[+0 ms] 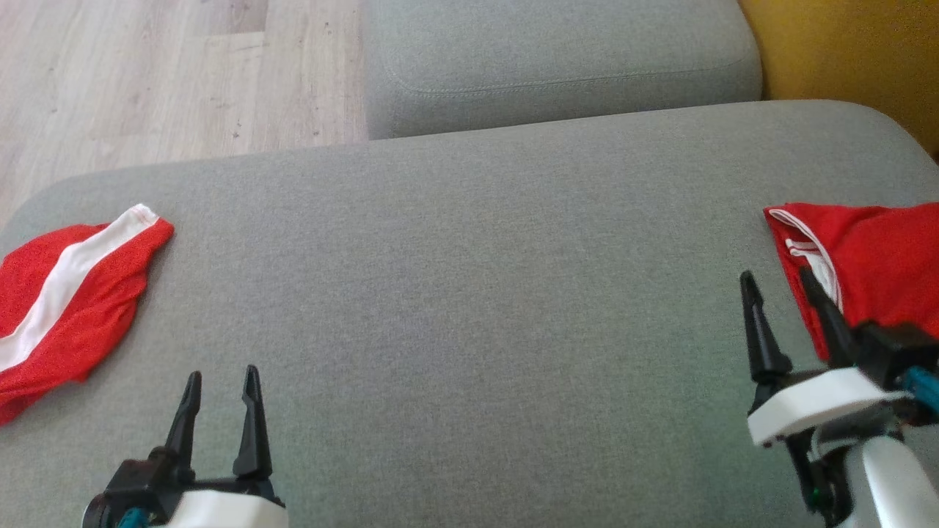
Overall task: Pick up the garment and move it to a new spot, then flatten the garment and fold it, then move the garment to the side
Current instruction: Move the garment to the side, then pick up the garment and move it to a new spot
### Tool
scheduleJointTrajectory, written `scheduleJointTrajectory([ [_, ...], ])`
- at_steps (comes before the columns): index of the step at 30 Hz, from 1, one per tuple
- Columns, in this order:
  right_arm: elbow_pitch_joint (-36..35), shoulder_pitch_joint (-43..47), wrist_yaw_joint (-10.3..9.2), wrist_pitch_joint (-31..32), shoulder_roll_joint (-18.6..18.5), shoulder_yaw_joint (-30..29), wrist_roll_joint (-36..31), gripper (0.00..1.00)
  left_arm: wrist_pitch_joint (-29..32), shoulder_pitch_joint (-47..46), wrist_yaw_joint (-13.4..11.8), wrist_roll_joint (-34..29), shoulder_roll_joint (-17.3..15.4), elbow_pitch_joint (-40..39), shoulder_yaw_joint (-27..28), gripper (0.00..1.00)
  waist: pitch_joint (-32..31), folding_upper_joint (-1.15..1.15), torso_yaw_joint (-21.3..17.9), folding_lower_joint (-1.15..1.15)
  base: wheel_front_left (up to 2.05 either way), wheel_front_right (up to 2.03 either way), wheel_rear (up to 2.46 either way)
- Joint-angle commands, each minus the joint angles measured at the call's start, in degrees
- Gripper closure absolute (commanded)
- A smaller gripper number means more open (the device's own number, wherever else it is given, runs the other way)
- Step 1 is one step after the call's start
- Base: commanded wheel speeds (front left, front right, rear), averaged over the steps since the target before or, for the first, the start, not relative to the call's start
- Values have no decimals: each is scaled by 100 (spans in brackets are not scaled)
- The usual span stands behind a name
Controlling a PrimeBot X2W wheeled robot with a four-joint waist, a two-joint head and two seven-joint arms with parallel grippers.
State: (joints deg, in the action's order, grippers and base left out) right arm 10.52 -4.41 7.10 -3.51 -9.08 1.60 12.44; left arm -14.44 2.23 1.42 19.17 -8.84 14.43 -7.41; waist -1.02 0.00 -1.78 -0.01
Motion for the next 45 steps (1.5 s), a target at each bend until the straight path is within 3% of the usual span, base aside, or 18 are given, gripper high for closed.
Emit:
scheduleJointTrajectory([
  [1, -252, 32, 39, 21, 54, 126, -88, 0, -55, -172, -52, -26, -28, -175, 214, 0, 9, 0, 30, 1, 0, 0, 0],
  [12, -308, 210, 39, 169, 108, 29, -178, 0, -55, -231, -69, -21, -9, -189, 205, 0, 37, 0, 174, 1, 0, 0, 0],
  [16, -347, 286, 39, 215, 116, 50, -201, 0, -38, -303, -56, -39, -43, -223, 164, 0, 72, 0, 537, 1, 0, 0, 0],
  [32, -283, 241, 39, 205, 149, 334, -174, 0, 100, -209, -69, 68, -211, -397, 188, 0, 137, 0, 2659, 1, 0, 0, 0],
  [38, -204, 170, 39, 194, 116, 440, -186, 0, 83, -133, -121, 114, -209, -421, 217, 0, 196, 0, 2974, 1, 0, 0, 0],
  [45, -194, 141, 39, 198, 93, 467, -202, 0, 64, -105, -164, 99, -154, -485, 140, 0, 246, 0, 2964, 1, 0, 0, 0],
])
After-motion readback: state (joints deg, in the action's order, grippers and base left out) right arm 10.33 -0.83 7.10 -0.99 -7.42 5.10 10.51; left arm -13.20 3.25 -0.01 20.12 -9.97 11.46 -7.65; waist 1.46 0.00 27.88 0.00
